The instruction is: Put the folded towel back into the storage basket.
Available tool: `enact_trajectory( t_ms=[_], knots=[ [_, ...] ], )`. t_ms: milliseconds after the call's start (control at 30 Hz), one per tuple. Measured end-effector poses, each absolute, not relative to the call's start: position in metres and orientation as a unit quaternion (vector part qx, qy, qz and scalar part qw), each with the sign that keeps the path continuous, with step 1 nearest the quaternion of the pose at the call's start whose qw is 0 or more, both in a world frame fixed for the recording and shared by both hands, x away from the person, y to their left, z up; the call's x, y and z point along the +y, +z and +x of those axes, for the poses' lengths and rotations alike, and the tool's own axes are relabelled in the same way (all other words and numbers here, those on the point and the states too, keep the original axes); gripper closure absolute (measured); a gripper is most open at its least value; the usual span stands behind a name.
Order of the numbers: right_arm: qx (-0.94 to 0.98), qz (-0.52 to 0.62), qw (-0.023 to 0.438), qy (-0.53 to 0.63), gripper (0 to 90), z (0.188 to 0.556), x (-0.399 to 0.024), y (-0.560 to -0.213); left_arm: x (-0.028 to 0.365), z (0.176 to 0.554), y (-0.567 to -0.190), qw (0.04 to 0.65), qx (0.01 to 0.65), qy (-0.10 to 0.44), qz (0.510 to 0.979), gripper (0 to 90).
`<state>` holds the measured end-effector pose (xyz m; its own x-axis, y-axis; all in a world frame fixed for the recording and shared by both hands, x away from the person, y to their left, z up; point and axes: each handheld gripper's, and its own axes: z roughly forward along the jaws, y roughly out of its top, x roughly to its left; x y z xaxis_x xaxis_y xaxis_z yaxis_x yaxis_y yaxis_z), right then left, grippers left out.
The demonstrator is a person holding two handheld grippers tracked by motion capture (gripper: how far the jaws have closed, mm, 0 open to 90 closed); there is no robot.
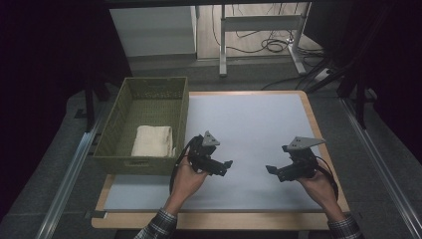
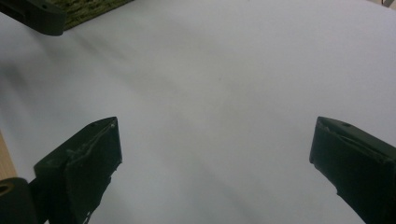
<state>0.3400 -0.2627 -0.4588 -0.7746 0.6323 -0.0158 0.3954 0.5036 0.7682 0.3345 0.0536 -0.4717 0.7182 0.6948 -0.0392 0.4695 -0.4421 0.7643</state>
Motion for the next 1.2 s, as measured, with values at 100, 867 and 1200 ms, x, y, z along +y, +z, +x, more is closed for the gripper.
enact_trajectory(
  t_ms=[100, 867, 1200],
  knots=[
    [0.855, 0.3, 0.148, 0.396, 2.3, 0.336, -0.264, -0.464, 0.055, 0.328, -0.478, 0.397, 0.347, 0.145, 0.837, 0.1],
    [0.871, 0.301, 0.143, 0.362, 0.5, 0.318, -0.261, -0.522, 0.057, 0.303, -0.544, 0.37, 0.362, 0.144, 0.843, 0.0],
    [0.877, 0.302, 0.144, 0.346, 0.2, 0.317, -0.258, -0.533, 0.055, 0.307, -0.546, 0.355, 0.37, 0.13, 0.849, 0.5]
  ],
)
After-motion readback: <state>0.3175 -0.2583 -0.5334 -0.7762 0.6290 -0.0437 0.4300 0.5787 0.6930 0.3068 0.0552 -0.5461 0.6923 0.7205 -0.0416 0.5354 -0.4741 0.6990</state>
